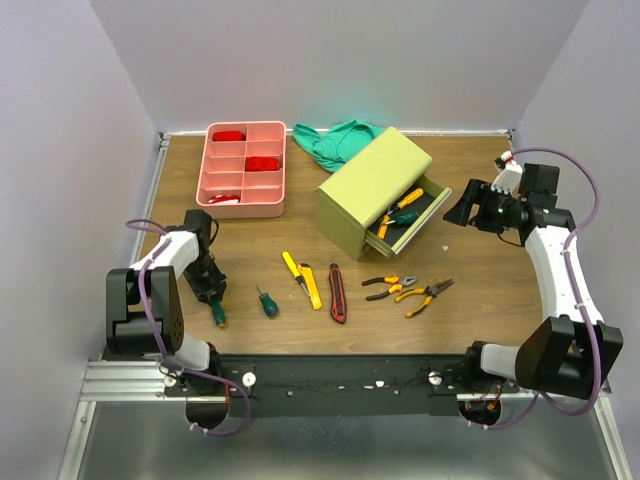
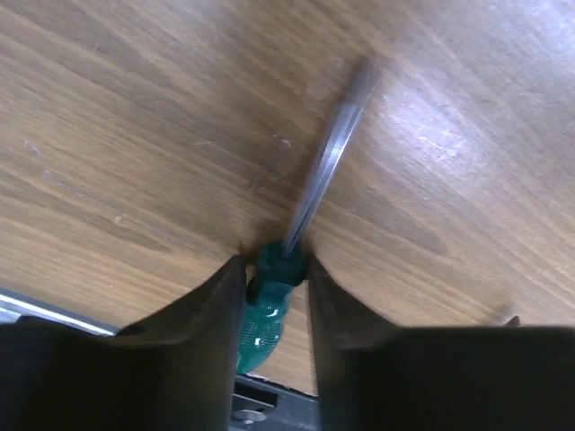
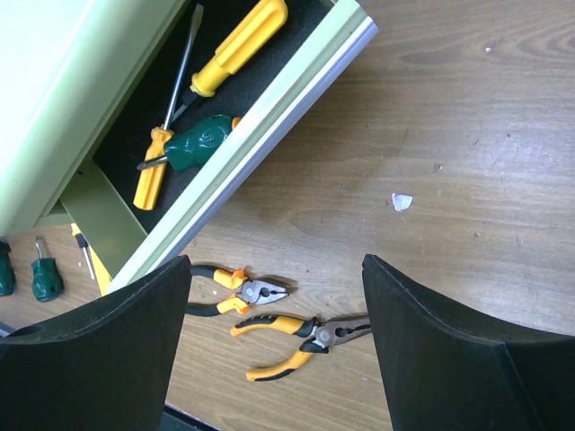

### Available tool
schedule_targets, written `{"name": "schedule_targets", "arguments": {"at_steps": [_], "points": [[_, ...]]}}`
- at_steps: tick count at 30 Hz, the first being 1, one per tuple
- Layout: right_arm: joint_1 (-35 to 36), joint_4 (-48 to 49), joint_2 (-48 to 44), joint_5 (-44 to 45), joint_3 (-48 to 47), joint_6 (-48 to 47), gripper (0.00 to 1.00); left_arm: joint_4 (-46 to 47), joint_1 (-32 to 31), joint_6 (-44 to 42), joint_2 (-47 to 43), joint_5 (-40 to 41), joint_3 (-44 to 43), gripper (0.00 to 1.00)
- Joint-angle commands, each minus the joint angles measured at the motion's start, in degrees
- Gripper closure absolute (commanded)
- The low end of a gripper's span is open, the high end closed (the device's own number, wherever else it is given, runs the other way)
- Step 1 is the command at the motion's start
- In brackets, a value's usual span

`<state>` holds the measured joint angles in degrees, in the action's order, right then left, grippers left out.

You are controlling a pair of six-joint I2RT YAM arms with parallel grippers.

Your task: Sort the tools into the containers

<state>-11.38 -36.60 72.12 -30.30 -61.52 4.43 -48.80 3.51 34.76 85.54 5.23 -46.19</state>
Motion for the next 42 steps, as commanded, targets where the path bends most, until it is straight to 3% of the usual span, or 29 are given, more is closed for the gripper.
{"name": "schedule_targets", "arguments": {"at_steps": [1,2,5,9,13,17,22,26,29,32,38,42], "points": [[-0.31,-0.75,1.09,0.95,-1.33,-0.3,0.16,-0.16,-0.52,0.66,0.33,-1.36,0.93,0.68],[-0.31,-0.58,1.1,0.86,-1.06,-0.12,0.16,0.1,-0.61,0.31,0.42,-1.98,0.84,0.79],[-0.31,0.3,1.53,0.34,-0.71,0.58,0.16,2.56,-0.96,-2.15,0.42,-6.71,-0.64,1.0],[-0.4,1.09,2.76,0.07,-2.2,0.93,0.16,6.77,-3.33,-4.87,-1.16,-11.73,-9.5,1.0],[-0.31,1.0,4.08,0.42,-3.87,0.85,0.16,8.54,-10.26,-9.53,-1.08,-10.86,-27.05,1.0],[-0.31,1.0,5.4,-0.72,-4.93,1.81,0.16,13.36,-16.24,-16.11,0.5,-15.76,-37.7,1.0],[-0.31,1.79,7.86,1.21,-6.68,-0.11,0.17,22.51,-22.39,-19.03,7.44,-29.63,-49.66,1.0],[-0.31,2.94,7.95,4.37,-8.53,-2.14,0.17,25.07,-30.38,-19.99,11.93,-34.05,-57.66,1.0],[-0.31,1.97,8.13,5.08,-11.34,-3.1,0.16,21.74,-35.48,-25.61,15.79,-33.19,-64.77,1.0],[-0.31,1.62,8.31,2.89,-12.23,-1.27,0.17,18.65,-41.38,-31.59,18.96,-32.31,-67.88,1.0],[-0.4,3.82,4.27,-1.25,-10.56,5.15,0.17,16.1,-49.64,-38.18,21.51,-26.51,-65.17,1.0],[-0.4,5.31,-0.04,-1.33,-8.01,6.56,0.17,16.01,-51.41,-36.97,23.52,-23.34,-64.37,1.0]]}}
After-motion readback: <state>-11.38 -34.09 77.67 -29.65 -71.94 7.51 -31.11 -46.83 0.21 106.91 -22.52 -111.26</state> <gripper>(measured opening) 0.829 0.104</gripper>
